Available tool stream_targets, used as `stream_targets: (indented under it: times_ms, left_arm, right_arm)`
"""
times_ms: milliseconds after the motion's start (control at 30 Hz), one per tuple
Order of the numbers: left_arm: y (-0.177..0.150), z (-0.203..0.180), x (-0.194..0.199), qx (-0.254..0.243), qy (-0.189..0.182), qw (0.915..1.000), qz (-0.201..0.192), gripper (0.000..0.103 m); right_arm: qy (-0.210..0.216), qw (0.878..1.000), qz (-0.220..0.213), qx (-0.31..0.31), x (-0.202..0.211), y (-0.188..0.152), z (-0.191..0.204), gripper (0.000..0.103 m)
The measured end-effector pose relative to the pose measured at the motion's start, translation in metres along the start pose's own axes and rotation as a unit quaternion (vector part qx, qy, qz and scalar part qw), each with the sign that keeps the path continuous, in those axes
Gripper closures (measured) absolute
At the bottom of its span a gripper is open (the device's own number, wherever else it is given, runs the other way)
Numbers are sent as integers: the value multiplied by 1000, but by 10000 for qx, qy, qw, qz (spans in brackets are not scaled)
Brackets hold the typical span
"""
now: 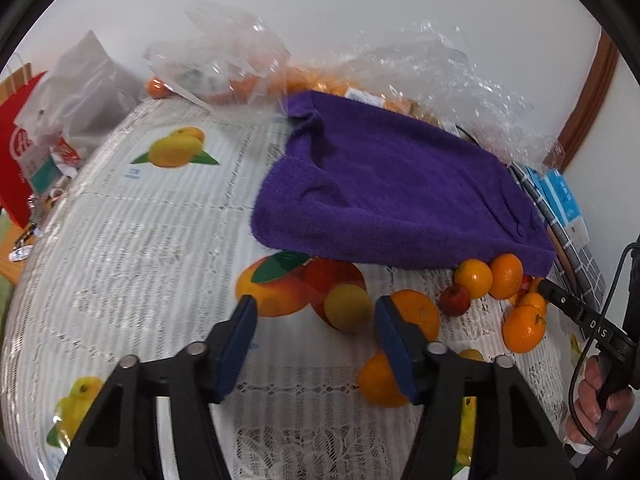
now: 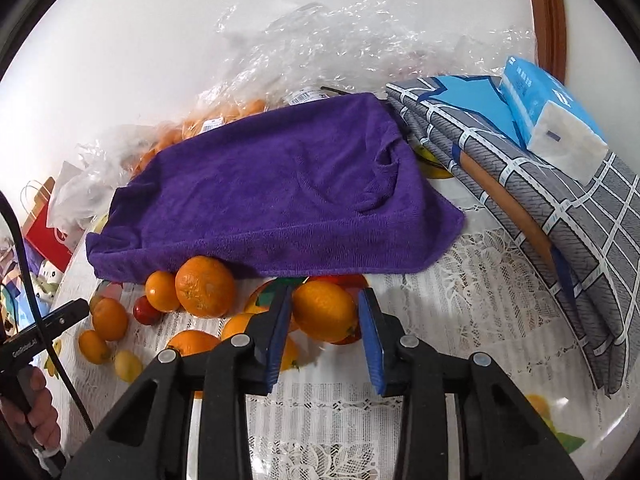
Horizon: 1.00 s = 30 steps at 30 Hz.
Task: Organize fruits
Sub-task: 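Reach the left tool to a small yellow fruit while the right tool reaches an orange, then close the left tool on the yellow fruit while the right tool grasps the orange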
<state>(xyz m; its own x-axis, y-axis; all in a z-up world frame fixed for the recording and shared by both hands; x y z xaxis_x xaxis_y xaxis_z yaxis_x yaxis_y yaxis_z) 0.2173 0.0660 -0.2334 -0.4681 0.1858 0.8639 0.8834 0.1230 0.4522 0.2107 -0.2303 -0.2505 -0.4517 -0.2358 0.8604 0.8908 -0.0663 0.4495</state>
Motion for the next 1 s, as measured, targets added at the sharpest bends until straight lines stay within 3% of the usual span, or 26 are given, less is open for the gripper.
stream_targets:
  times_ms: [167,267,367,633,700,733,833,1000]
  left_arm:
    - [2,-2,-4,19,-238,9997,-14,53]
    - [3,-3,-6,29,-480,9988,-14,63]
    - [4,-3,-6,16,-606,9982,12,76]
    - [6,-1,-13,-62,-533,9985,102,76]
    - [7,-1,-14,-73,-534,9985,-33,76]
    - [7,-2,-14,-96,-527,9985,-99,76]
    - [5,-2,-13,-131,-474,9985,-228,79]
    - [4,1,-8,-10,-753,9966,-347,83]
  right_arm:
    - [29,10000,2,-23,-3,-1,-2,63]
    - [77,9999,-76,29,-1,0,1,69]
    - [-237,9995,-194,87,1,2,-1,69]
    - [-379,9991,-131,145,-4,-1,-3,65]
    - [-434,9989,-152,113,-6,-1,-3,66]
    - [-443,9989,-135,95,-7,-1,-3,71]
    - [-431,9989,-164,88,-6,-1,-3,71]
    - [-476,9984,-296,91,-1,-1,-2,71]
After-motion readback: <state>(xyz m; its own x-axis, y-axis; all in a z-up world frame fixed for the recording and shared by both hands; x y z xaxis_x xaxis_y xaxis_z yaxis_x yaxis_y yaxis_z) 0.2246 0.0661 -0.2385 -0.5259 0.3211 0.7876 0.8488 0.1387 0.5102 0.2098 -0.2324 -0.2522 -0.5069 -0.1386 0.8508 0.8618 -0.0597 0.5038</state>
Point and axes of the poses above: each gripper's, at about its wrist camera, not at the fingertips, and x roughly against the way its jaws point, z to its left, y to its top, the point moved 8 cm from there along -x, roughly the way its jaws point, and after that the axes turned 10 degrees about z, right-handed, at the moved point
